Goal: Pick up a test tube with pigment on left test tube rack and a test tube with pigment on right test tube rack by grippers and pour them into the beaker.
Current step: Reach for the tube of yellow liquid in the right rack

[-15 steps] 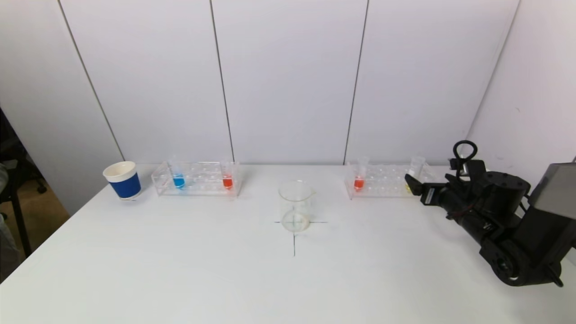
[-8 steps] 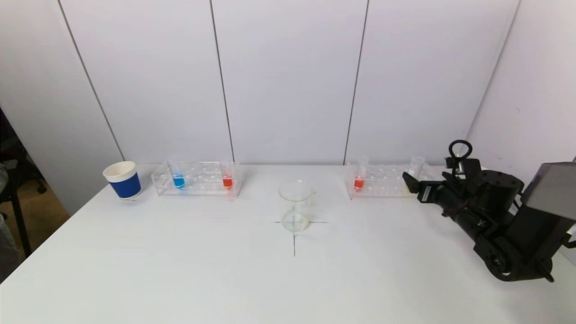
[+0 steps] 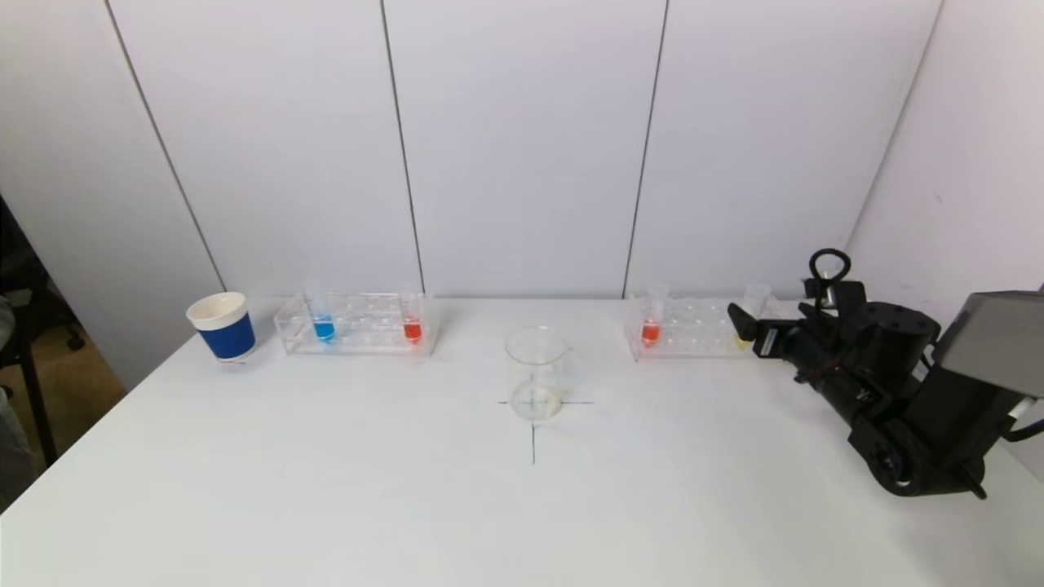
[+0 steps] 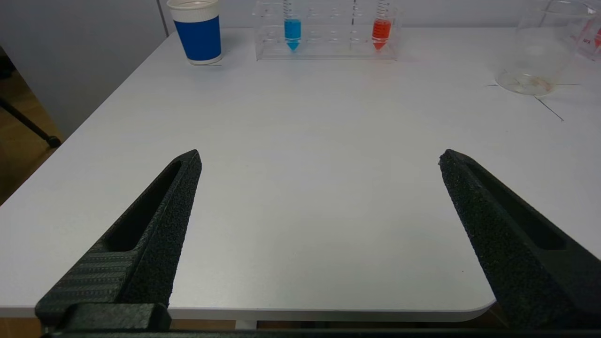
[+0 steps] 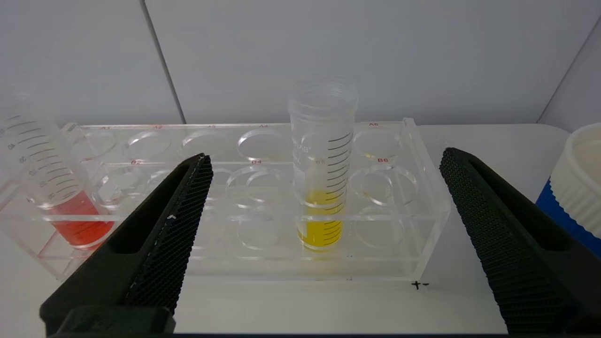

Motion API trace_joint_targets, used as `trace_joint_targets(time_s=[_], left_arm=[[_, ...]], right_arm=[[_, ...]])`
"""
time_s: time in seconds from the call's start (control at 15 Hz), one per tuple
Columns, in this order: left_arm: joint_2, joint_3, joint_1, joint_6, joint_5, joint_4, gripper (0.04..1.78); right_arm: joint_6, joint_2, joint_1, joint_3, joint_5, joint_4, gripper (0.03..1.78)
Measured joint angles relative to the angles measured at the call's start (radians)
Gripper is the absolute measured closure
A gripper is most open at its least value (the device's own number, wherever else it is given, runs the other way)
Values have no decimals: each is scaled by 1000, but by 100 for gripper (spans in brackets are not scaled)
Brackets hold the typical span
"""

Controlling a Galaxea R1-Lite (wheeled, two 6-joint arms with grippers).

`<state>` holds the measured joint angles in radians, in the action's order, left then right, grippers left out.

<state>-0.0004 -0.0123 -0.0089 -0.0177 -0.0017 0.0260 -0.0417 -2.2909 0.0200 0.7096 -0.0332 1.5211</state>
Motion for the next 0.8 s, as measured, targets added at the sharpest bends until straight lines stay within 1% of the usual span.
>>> trace_joint_targets(time_s=[0.8], left_arm=[[0, 0, 0, -1, 0, 0, 5]], right_arm=[[7, -74, -4, 127, -5, 0, 5]])
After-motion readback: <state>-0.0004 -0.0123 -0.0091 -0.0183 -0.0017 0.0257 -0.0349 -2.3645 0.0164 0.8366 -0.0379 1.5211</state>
